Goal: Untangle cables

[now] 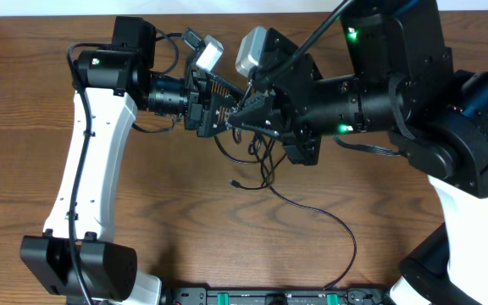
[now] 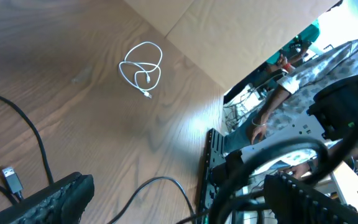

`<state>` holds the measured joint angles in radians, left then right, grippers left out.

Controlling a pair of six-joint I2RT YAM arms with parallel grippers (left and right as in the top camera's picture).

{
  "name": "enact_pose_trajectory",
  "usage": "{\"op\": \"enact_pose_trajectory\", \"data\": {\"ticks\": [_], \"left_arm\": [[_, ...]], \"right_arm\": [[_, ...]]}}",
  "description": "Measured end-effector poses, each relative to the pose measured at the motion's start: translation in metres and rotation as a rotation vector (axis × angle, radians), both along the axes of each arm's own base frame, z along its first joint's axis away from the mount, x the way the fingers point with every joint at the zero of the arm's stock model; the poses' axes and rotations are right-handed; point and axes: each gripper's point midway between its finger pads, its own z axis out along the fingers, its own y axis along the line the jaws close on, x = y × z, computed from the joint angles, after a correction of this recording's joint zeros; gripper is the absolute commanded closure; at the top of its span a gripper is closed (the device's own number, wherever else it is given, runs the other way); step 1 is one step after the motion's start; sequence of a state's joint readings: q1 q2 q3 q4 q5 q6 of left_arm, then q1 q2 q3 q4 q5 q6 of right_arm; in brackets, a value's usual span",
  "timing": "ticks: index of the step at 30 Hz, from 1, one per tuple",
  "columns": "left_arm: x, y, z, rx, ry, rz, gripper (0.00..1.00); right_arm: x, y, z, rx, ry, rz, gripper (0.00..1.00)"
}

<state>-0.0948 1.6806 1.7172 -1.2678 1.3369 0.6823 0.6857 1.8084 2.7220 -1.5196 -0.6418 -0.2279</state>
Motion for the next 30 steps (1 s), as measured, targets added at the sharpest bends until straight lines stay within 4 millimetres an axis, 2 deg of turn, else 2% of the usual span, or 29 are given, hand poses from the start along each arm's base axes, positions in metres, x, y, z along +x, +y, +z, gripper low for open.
{"op": "enact_pose_trajectory", "data": {"ticks": [7,8,10,11,12,18,23,27,30], "left_arm": [[0.003,0.001,-0.003,0.021,-0.020,0.005,0.07],[0.005,0.001,-0.004,0.030,-0.030,0.009,0.10],[0.010,0.002,-0.006,0.045,-0.039,0.022,0.28],[0.012,0.002,-0.008,0.055,-0.041,0.029,0.46],[0.013,0.003,-0.009,0.062,-0.035,0.035,0.91],[0.017,0.004,-0.012,0.084,-0.029,0.053,0.92],[0.035,0.010,-0.023,0.169,-0.013,0.138,0.93],[0.054,0.024,-0.043,0.309,0.044,0.272,0.93],[0.071,0.046,-0.062,0.454,0.092,0.429,0.92]], "right_arm": [[0.003,0.001,0.002,0.004,-0.015,-0.009,0.99],[0.003,0.000,0.002,0.004,-0.015,-0.009,0.99],[0.003,0.000,0.002,0.004,-0.016,-0.011,0.99],[0.003,0.000,0.002,0.004,-0.017,-0.011,0.99],[0.004,0.000,0.002,0.004,-0.018,-0.011,0.99],[0.007,-0.001,0.001,-0.005,-0.027,-0.030,0.99],[0.011,-0.002,-0.001,-0.017,-0.034,-0.049,0.99],[0.015,-0.004,-0.003,-0.031,-0.043,-0.074,0.99],[0.020,-0.007,-0.004,-0.045,-0.056,-0.101,0.99]]}}
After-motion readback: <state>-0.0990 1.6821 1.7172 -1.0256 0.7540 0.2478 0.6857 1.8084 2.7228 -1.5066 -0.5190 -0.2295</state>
